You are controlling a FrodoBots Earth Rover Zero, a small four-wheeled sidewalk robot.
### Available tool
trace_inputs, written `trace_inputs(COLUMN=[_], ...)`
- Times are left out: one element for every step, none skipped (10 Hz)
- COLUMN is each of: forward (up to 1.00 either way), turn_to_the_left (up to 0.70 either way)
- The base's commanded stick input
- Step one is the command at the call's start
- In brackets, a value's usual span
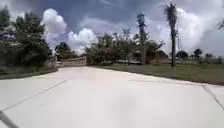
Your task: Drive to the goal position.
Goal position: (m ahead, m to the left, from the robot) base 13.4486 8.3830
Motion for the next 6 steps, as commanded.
trace_inputs(forward=[0.85, 0.85, 0.85, 0.85, 0.85, 0.85], turn_to_the_left=[0.0, 0.0, 0.0, 0.0, 0.0, 0.04])
